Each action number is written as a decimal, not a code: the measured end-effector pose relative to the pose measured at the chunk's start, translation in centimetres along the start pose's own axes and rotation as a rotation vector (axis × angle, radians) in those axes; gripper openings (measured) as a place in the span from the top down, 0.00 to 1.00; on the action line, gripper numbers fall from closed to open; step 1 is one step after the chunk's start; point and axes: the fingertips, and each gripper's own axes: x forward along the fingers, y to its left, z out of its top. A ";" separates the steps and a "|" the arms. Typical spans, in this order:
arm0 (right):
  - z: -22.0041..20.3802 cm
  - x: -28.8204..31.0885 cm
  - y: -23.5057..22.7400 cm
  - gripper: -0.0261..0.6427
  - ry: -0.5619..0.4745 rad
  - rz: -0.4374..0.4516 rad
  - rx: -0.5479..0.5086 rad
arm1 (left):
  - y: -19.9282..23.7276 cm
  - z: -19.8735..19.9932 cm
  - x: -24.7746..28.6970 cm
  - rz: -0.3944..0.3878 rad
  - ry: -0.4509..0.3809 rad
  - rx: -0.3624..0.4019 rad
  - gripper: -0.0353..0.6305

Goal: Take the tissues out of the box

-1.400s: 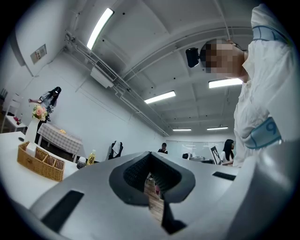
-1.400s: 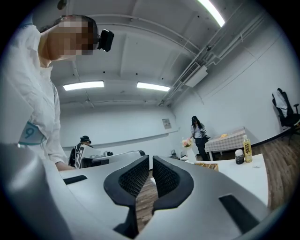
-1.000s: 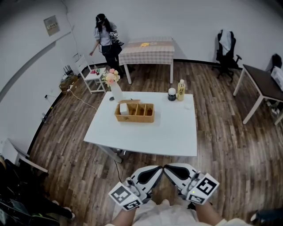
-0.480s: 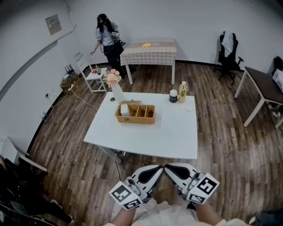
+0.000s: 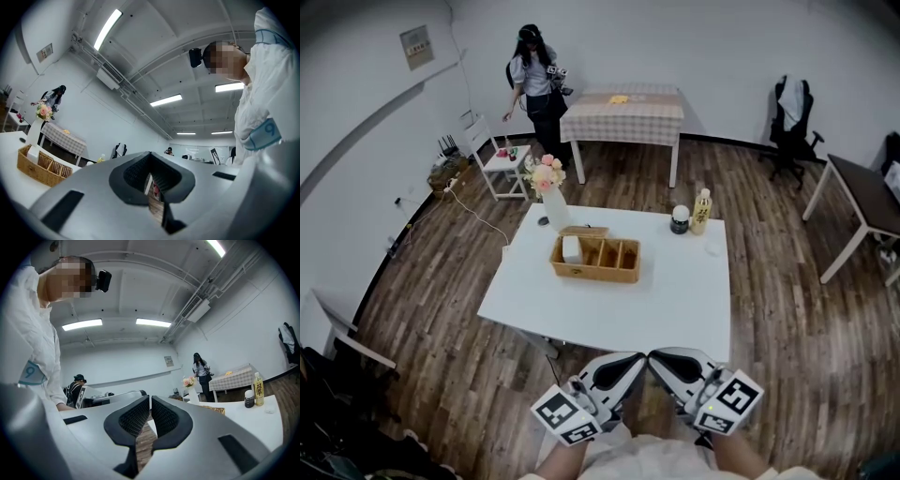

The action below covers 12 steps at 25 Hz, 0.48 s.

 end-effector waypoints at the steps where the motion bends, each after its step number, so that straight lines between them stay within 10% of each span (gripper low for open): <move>1: 0.2 0.8 -0.7 0.91 -0.001 -0.002 0.002 | 1.0 0.3 0.3 -0.002 -0.001 0.000 0.95; 12: 1.5 10.4 -7.7 0.91 -0.011 -0.031 0.046 | 12.4 3.5 2.4 -0.021 0.025 -0.026 0.95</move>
